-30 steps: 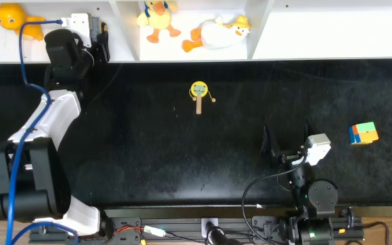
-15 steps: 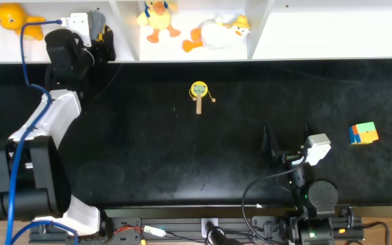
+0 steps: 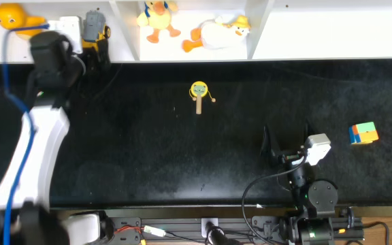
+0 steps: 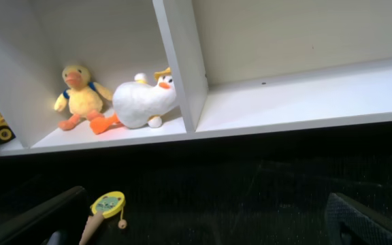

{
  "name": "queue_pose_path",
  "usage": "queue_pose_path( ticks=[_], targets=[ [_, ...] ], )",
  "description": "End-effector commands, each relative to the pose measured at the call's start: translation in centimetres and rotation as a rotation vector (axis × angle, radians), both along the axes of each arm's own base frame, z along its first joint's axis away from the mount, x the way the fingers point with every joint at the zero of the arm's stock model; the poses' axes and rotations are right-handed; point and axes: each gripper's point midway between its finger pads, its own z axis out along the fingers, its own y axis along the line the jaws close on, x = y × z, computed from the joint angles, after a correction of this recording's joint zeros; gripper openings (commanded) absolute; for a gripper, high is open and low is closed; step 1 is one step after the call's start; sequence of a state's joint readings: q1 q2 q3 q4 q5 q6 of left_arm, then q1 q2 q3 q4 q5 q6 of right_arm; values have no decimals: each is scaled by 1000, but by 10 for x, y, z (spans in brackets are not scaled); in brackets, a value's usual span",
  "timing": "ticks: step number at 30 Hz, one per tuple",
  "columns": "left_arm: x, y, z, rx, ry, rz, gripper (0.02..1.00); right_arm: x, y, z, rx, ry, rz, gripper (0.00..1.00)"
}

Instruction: Store Toys

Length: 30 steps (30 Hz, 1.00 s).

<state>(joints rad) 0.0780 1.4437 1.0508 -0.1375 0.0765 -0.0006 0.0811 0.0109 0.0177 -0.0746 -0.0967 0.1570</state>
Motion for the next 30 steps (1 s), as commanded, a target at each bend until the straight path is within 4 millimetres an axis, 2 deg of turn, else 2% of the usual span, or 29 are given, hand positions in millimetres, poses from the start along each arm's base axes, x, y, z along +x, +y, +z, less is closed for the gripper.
queue_pose_path(
  ticks=[1,8,14,20,30],
  targets=[
    [-40,-2,52,19,-42,13,1000,0,0,-4,4,3,0,996],
    [-127,-11,48,5,127,5,1000,0,0,-4,4,3,0,996],
    [-179,-16,54,4,163,-3,1000,0,0,-4,4,3,0,996],
    [-201,-17,43,0,231,-3,998,0,0,-4,4,3,0,996],
    [-201,-17,24,-5,322,-4,1000,0,0,-4,4,3,0,993]
  ],
)
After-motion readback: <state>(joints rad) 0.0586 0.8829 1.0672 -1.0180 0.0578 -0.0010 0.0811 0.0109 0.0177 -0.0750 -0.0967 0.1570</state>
